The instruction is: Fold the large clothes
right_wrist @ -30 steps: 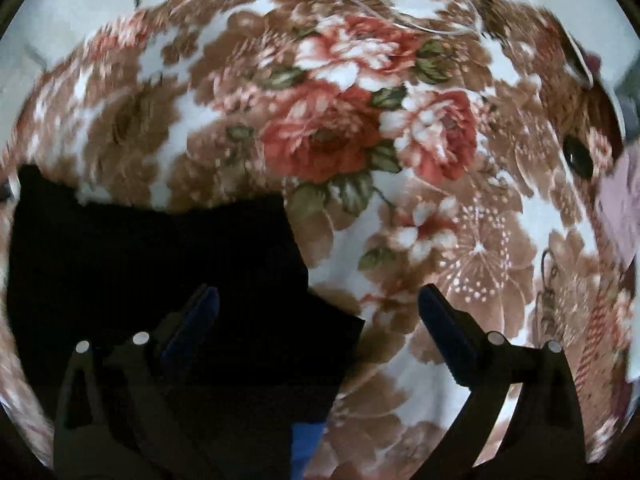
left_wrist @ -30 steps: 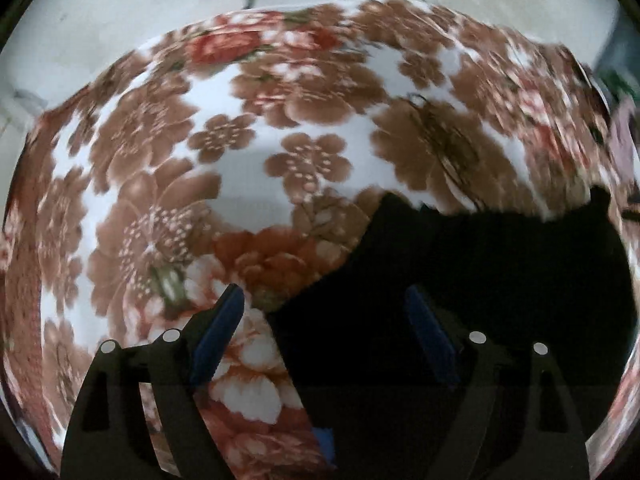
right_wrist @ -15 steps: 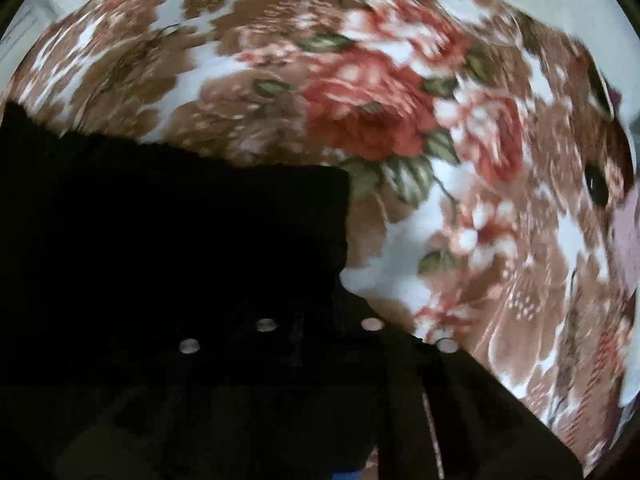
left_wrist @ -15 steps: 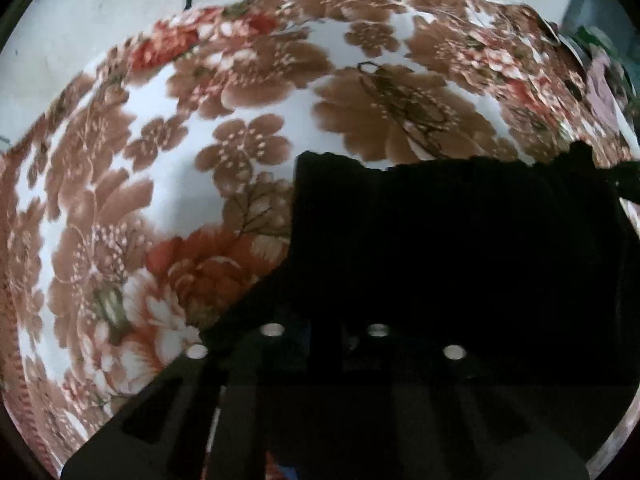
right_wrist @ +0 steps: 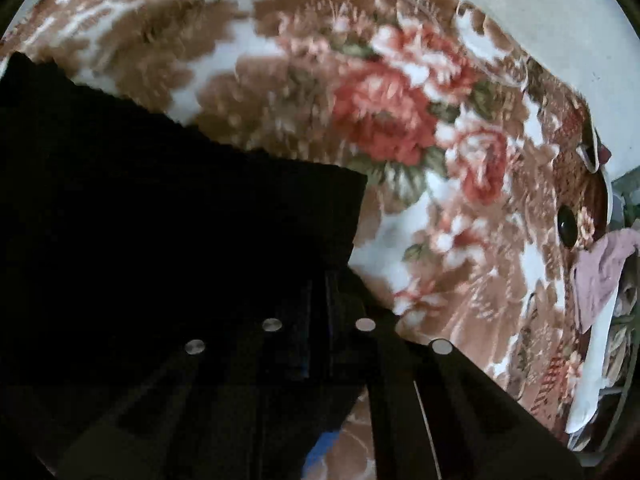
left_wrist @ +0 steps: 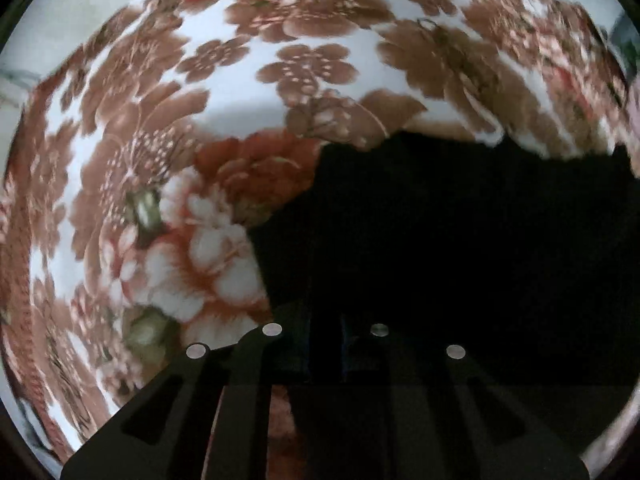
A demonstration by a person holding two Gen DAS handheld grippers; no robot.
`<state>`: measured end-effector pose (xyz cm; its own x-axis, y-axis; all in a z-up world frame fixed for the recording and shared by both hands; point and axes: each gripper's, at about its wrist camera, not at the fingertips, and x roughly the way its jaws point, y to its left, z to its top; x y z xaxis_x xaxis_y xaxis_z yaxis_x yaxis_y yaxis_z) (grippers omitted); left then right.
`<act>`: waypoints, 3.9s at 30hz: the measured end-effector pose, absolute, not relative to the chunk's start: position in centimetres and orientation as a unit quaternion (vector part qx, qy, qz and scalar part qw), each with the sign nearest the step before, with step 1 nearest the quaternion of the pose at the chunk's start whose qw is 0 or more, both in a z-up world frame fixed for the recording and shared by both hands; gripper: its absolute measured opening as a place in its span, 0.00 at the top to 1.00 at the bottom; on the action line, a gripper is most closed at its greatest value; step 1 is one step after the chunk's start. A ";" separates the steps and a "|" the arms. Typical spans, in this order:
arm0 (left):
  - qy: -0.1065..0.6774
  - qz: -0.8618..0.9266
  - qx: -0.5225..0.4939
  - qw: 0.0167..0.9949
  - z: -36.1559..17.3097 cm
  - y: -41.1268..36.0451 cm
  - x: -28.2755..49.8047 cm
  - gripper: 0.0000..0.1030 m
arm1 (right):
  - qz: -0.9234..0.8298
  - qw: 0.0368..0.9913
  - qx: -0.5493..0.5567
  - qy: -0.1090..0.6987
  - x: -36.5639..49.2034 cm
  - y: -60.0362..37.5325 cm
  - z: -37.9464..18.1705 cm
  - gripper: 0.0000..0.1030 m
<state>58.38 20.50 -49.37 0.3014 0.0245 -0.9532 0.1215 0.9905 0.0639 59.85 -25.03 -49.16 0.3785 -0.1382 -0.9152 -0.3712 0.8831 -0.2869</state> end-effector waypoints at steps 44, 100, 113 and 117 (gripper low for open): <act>0.440 0.060 0.059 0.894 -50.7 15.3 46.6 0.04 | 0.010 0.885 -0.135 0.445 50.4 -18.7 -49.0 0.05; 0.411 0.068 -0.349 0.839 -50.0 18.2 29.4 0.05 | 0.035 0.879 -0.047 0.474 50.7 -17.3 -46.1 0.05; 0.344 0.080 -0.417 0.837 -54.5 18.4 29.2 0.05 | 0.045 0.869 -0.051 0.490 46.2 -15.4 -47.0 0.05; 0.330 0.078 -0.414 0.845 -54.1 19.3 31.0 0.05 | 0.042 0.868 -0.057 0.491 45.8 -15.1 -46.9 0.05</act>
